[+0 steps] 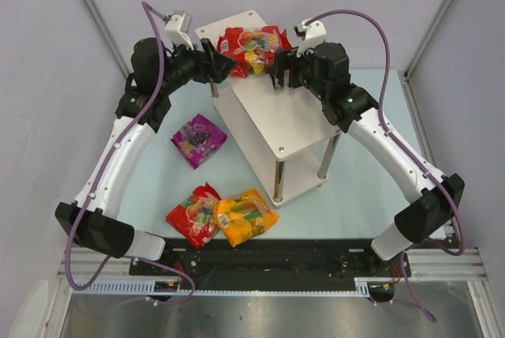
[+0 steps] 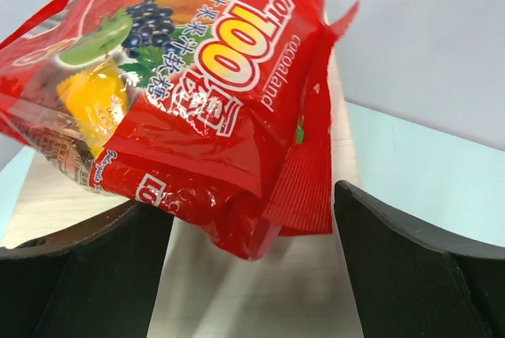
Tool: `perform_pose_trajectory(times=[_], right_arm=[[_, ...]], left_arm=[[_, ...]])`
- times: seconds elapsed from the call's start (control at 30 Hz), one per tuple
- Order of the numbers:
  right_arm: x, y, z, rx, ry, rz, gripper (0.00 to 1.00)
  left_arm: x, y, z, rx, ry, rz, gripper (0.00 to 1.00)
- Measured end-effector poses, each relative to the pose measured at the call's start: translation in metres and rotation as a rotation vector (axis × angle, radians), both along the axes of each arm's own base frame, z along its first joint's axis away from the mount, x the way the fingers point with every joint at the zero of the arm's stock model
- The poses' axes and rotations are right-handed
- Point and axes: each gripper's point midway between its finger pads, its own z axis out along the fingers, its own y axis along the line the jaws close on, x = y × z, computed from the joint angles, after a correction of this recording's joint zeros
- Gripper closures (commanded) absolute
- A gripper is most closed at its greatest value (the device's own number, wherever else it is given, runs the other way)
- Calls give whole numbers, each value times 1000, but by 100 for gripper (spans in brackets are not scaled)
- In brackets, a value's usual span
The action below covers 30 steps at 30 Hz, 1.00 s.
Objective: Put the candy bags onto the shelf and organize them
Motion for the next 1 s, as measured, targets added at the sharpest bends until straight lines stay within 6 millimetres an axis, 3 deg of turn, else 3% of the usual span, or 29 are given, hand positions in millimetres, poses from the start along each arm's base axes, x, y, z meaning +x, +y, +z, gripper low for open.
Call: perform_pose_trajectory(times=[0.5, 0.6, 0.7, 0.87, 1.0], right_arm=[[19, -25, 2, -9, -18, -14, 12], [14, -27, 5, -10, -34, 4, 12], [-4, -33, 5, -10, -39, 20, 14], [-32, -53, 37, 27, -108, 7, 15], [-37, -76, 68, 81, -182, -60, 14]], left_arm=[[-8, -31, 0, -28, 2, -92, 20], [-10, -31, 1, -29, 0, -94, 19], [-12, -30, 5, -32, -10, -94, 19], [-26, -26, 24, -46, -53, -96, 18], [-40, -19, 41, -57, -98, -88, 16]])
